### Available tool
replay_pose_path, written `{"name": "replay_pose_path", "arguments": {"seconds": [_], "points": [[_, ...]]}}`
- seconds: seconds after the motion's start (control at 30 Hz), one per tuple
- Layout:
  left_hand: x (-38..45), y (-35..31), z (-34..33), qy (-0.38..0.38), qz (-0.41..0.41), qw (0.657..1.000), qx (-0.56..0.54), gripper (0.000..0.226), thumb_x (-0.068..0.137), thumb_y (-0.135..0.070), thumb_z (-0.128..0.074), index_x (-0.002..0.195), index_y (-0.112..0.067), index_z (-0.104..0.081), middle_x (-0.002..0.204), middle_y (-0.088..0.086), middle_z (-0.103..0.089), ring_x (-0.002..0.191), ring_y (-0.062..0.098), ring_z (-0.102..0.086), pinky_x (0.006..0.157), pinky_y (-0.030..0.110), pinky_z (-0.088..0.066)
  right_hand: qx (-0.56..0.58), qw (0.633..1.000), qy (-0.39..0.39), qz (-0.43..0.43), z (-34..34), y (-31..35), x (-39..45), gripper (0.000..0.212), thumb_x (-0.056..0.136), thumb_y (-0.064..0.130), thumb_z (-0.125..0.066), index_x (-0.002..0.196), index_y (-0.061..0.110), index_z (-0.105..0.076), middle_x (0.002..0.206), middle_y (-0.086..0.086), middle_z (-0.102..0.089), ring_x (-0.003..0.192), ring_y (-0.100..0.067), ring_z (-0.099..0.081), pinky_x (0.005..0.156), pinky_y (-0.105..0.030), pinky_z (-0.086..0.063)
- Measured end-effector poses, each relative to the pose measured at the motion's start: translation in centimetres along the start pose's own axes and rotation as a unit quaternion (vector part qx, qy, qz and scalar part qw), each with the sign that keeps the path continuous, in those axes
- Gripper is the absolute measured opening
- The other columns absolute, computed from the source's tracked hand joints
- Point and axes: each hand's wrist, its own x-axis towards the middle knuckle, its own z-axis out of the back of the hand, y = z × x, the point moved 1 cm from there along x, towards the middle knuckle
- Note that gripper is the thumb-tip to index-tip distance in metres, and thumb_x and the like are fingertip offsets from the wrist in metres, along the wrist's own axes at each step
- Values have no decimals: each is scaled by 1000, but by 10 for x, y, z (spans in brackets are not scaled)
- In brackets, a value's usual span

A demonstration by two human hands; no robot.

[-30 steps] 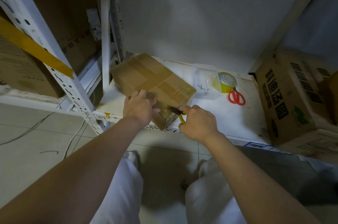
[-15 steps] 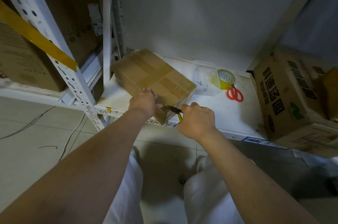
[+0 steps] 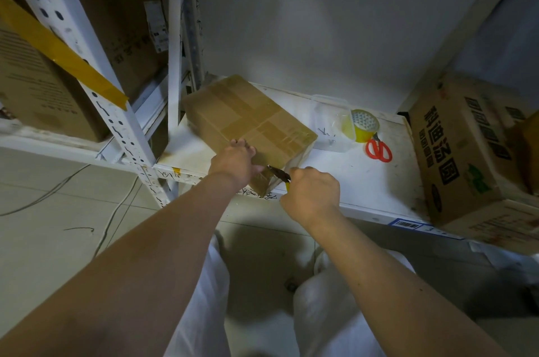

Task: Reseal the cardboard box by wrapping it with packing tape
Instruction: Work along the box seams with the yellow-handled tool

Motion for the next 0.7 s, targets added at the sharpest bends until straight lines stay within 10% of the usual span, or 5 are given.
{"name": "replay_pose_path", "arguments": {"seconds": [0.47,0.7], "points": [[0,-1,2,10,5,1000,-10,61,97,-44,-45,149,-15,-29,160,9,-13,148,28,-10,115,47,-28,102,991,-43,-71,-24,3,-11,34,84,28,-56,118,25,-57,102,-2,-60,90,-29,-63,65,-28,-38],[-8,5,-1,-34,14,996,-77,38,91,-35,-56,124,-16,-53,132,9,-44,131,30,-41,101,44,-43,190,974,-103,-75,26,35,39,27,79,25,-57,105,25,-63,95,-4,-66,91,-29,-62,67,-27,-40]]}}
